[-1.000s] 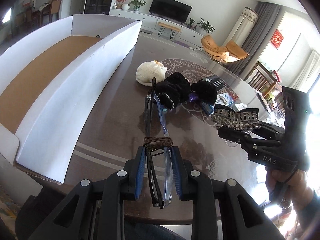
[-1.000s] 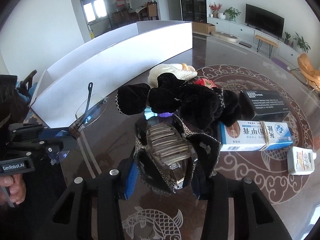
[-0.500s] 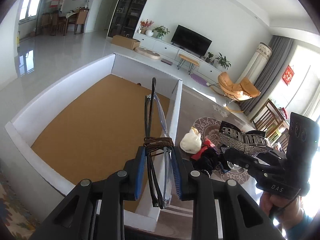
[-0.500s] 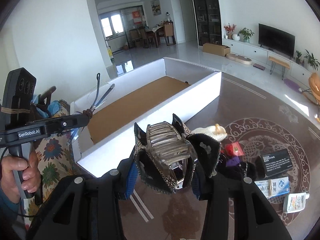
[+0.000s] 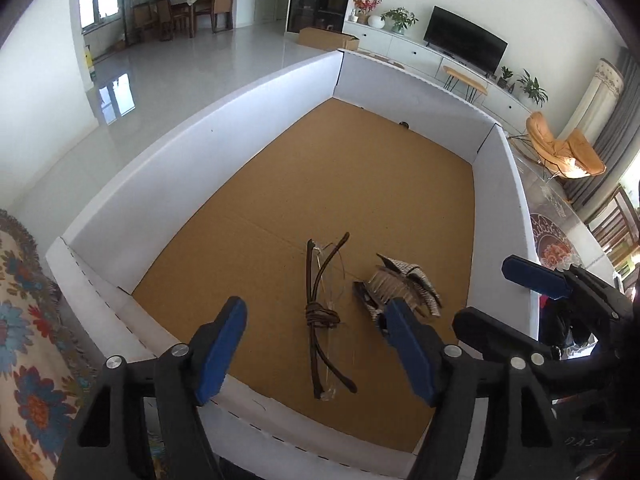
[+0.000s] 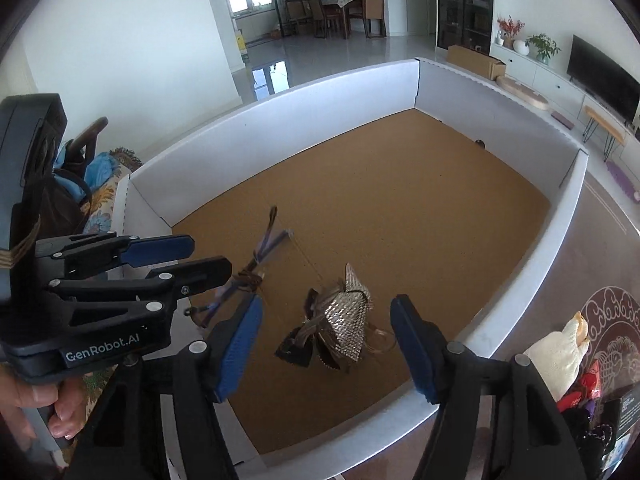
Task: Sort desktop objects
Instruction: 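Carry eyeglasses and claw clip into the cardboard box and open both tools, then move both open tools back over the table toward the remaining items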
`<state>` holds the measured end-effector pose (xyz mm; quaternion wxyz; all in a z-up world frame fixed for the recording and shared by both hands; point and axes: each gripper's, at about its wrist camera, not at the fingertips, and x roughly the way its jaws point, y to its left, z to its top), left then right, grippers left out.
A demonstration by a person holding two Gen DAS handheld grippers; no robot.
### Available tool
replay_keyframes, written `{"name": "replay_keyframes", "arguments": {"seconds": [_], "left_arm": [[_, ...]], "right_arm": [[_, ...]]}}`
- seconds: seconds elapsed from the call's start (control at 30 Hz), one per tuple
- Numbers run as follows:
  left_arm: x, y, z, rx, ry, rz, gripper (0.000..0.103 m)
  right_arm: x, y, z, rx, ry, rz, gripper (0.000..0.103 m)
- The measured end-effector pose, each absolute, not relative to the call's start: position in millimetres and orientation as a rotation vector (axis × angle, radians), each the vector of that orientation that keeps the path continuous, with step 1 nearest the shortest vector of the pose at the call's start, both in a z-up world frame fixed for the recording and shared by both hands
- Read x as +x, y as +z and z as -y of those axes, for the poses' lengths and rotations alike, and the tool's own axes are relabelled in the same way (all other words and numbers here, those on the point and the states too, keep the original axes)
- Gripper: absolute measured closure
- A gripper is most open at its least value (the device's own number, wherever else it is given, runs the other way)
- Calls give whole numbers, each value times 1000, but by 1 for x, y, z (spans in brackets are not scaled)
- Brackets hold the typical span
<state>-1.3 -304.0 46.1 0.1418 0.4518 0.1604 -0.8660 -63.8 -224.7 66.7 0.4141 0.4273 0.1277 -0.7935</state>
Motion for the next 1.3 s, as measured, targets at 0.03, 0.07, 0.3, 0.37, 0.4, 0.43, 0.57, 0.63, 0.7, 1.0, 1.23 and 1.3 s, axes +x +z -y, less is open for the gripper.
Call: {"name": "replay_keyframes", "arguments": {"seconds": [0.03,0.07,0.3,0.37,0.4,0.43,0.57,0.63,0.7,1.0,1.23,1.3], "left_arm": [[1,47,303,1290,-2501,-472,24],[1,49,300,1280,-2502,-483,24],[28,82,226,1180,-2729,-499,24],[33,86,188,1202,-2842,-492,22],[33,86,168,1226,-2893,-485,17],[32,83,148,1257,-2937,-472,14],[21,49,77,1461,-3019,-403,11],[11,29,50,1554,-3007,-344,11],[1,11,32,1629,-2981,-317,11],[-14,-28,14,1680,-2886,-245,11],[-19,-33,11,1575,-2902,-222,11],[-19,-33,9,1562,-2898,-197,11]], "right_arm": [[-64,69,216,1059,-2003,-284,21],[-64,73,207,1040,-2019,-258,17],[-38,95,95,861,-2177,-183,9],[-28,88,49,828,-2265,-210,6],[-24,82,26,834,-2310,-229,5],[-22,74,3,855,-2354,-248,5],[-21,40,-78,1023,-2492,-303,5],[-21,26,-112,1112,-2535,-287,5],[-19,15,-134,1179,-2565,-263,5],[-7,-22,-149,1297,-2548,-221,5],[-4,-25,-146,1287,-2558,-218,0],[-3,-26,-145,1286,-2560,-218,0]]}}
